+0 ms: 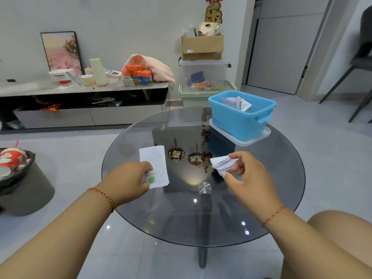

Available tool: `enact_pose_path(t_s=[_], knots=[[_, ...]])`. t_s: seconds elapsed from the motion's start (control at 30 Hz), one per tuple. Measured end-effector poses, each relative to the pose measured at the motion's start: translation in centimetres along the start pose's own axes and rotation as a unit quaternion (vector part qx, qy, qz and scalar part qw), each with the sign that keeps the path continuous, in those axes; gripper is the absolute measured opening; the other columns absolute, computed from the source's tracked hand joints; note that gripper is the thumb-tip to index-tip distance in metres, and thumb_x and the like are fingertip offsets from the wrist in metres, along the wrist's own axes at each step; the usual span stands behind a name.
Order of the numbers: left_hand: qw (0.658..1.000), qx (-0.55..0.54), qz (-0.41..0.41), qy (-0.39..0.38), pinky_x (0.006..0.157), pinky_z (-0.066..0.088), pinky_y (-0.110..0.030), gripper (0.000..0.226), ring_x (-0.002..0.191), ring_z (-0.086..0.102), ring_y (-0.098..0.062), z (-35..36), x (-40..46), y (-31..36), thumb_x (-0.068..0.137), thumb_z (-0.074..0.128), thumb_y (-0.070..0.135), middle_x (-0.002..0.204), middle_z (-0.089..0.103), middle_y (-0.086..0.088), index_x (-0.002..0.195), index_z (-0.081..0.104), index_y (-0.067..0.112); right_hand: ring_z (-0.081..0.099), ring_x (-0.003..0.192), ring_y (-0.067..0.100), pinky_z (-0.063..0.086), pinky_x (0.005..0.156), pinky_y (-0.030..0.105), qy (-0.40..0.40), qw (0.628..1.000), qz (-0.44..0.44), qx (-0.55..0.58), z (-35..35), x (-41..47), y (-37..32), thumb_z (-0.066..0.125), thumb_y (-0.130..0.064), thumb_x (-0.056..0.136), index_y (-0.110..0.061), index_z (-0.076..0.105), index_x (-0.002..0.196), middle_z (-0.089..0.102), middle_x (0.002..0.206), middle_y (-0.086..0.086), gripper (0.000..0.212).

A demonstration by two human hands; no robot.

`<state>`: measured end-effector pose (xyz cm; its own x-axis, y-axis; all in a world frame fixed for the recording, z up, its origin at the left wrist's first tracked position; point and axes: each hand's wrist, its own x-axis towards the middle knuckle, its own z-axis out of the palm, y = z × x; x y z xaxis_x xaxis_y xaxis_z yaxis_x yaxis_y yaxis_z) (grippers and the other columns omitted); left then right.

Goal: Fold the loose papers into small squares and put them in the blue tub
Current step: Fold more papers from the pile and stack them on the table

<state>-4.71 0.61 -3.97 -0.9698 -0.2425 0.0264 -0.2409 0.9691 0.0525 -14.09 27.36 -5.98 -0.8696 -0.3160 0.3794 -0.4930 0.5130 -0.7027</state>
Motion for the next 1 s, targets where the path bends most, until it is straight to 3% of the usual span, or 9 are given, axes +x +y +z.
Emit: enact_pose_path(t_s=[0.17,0.27,0.47,0.67,0.73,0.83,1.0], knots=[[1.000,-0.010,0.019,-0.017,0.087,0.047,-0.027,0.055,0.109,0.057,-0.018,0.2,0.1,0.0,0.080,0.061,0.033,0.130,0.056,0.005,0.131,0.043,0.026,0.049,0.080,0.010,0.035,0.066,0.011,-0.022,1.000,-0.019,0.003,0.6,-0.5,-0.7,0.071,-0.021,0.079,-0.034,0.048,0.097,0.053,0.079,-0.008,0.032],[0.998,0.050,0.032,0.005,0.079,0.047,-0.028,0.040,0.101,0.059,-0.021,0.6,0.6,0.1,0.084,0.055,0.028,0.122,0.060,0.001,0.123,0.047,0.024,0.049,0.080,0.009,0.035,0.064,0.009,-0.038,0.999,-0.026,-0.008,0.9,-0.8,-1.0,0.071,-0.022,0.079,-0.036,0.047,0.097,0.053,0.080,-0.008,0.033],[0.996,0.085,0.017,0.030,0.076,0.045,-0.027,0.028,0.098,0.059,-0.023,1.3,1.6,-0.1,0.092,0.048,0.023,0.114,0.064,-0.001,0.120,0.051,0.022,0.050,0.080,0.008,0.035,0.063,0.007,-0.055,0.998,-0.029,-0.025,1.3,-1.1,-0.8,0.071,-0.024,0.079,-0.035,0.049,0.101,0.052,0.081,-0.010,0.032],[1.000,-0.012,0.013,0.025,0.080,0.053,-0.030,0.036,0.097,0.062,-0.018,0.8,1.1,-0.2,0.079,0.061,0.040,0.111,0.067,0.005,0.111,0.063,0.023,0.050,0.078,0.008,0.036,0.062,0.009,-0.062,0.997,-0.034,-0.040,1.5,-1.1,-0.9,0.071,-0.028,0.080,-0.029,0.053,0.105,0.053,0.081,-0.010,0.031],[0.999,0.028,0.020,0.017,0.072,0.054,-0.028,0.030,0.087,0.062,-0.018,0.7,1.1,0.0,0.077,0.059,0.038,0.102,0.069,0.003,0.102,0.067,0.024,0.049,0.078,0.007,0.037,0.063,0.009,-0.066,0.996,-0.038,-0.043,1.7,-1.2,-0.9,0.071,-0.029,0.079,-0.029,0.054,0.105,0.053,0.081,-0.010,0.031],[0.995,0.090,0.028,0.024,0.056,0.041,-0.024,0.022,0.079,0.059,-0.020,0.6,1.3,0.5,0.080,0.053,0.032,0.088,0.068,0.000,0.093,0.067,0.021,0.048,0.078,0.005,0.036,0.065,0.011,-0.065,0.996,-0.046,-0.045,1.9,-1.4,-0.7,0.072,-0.031,0.078,-0.029,0.056,0.103,0.053,0.080,-0.010,0.030],[0.987,0.158,0.022,0.004,0.059,0.033,-0.025,0.023,0.084,0.058,-0.024,0.7,1.6,0.7,0.090,0.046,0.026,0.083,0.060,-0.006,0.091,0.067,0.017,0.048,0.081,0.004,0.037,0.067,0.011,-0.069,0.995,-0.049,-0.050,1.9,-1.5,-0.1,0.071,-0.031,0.079,-0.031,0.054,0.101,0.052,0.080,-0.011,0.028]])
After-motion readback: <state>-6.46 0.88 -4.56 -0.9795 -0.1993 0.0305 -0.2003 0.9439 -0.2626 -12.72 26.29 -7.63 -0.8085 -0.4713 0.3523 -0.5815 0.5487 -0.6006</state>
